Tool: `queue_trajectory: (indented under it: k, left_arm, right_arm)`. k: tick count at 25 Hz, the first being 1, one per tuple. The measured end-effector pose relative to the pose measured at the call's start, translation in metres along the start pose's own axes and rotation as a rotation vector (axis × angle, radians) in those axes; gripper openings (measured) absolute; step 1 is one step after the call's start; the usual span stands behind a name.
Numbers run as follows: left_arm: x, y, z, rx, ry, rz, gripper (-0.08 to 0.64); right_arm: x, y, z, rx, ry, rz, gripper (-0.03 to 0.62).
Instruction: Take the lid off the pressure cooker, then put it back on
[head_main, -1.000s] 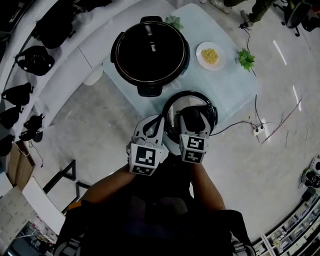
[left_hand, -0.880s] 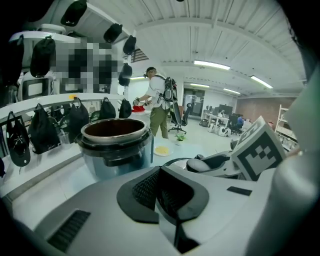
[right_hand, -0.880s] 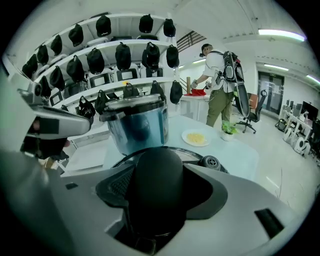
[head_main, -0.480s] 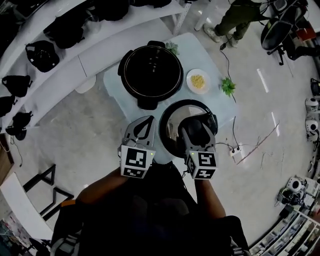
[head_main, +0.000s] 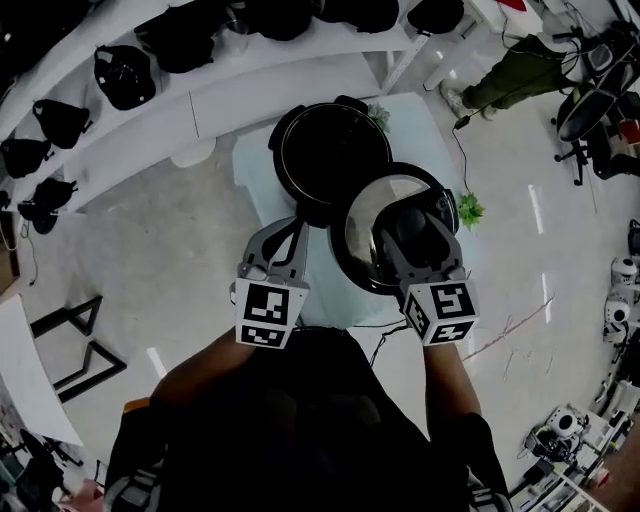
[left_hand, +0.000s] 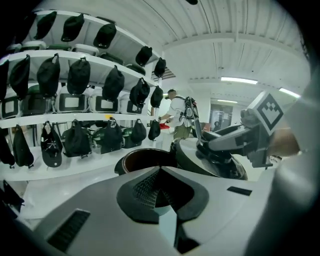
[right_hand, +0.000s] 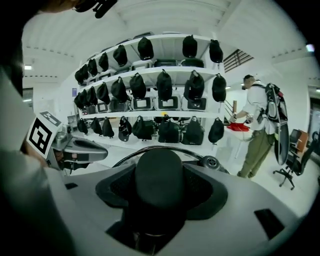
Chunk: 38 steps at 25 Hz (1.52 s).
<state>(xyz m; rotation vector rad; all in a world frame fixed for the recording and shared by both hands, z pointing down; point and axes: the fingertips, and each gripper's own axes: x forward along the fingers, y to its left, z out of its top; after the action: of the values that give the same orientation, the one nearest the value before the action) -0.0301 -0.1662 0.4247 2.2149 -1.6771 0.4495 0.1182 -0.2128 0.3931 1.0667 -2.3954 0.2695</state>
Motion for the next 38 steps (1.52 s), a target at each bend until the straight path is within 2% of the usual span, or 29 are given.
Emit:
queue_trajectory:
  k: [8, 18, 26, 32, 38]
  left_arm:
    - [-0.008, 0.043, 0.008, -0.025, -0.003, 0.137, 0.008]
    - [-0.011, 0.083, -0.002, -0.077, 0.011, 0.26, 0.008]
    - [-0.008, 0.096, -0.009, -0.105, 0.025, 0.296, 0.008]
    - [-0.003, 0.097, -0.014, -0.114, 0.031, 0.295, 0.008]
    - [0.004, 0.095, -0.012, -0.117, 0.033, 0.283, 0.008]
  right_arm:
    - [0.067, 0.017, 0.04, -0.153, -0.004, 0.216, 0.293]
    - [0.139, 0.038, 0.055, -0.338, 0.027, 0.442, 0.293]
    - [0.174, 0.046, 0.05, -0.398, 0.074, 0.518, 0.295]
    - [0.185, 0.05, 0.043, -0.419, 0.09, 0.558, 0.295]
    - [0.189, 0.048, 0.042, -0.399, 0.106, 0.58, 0.295]
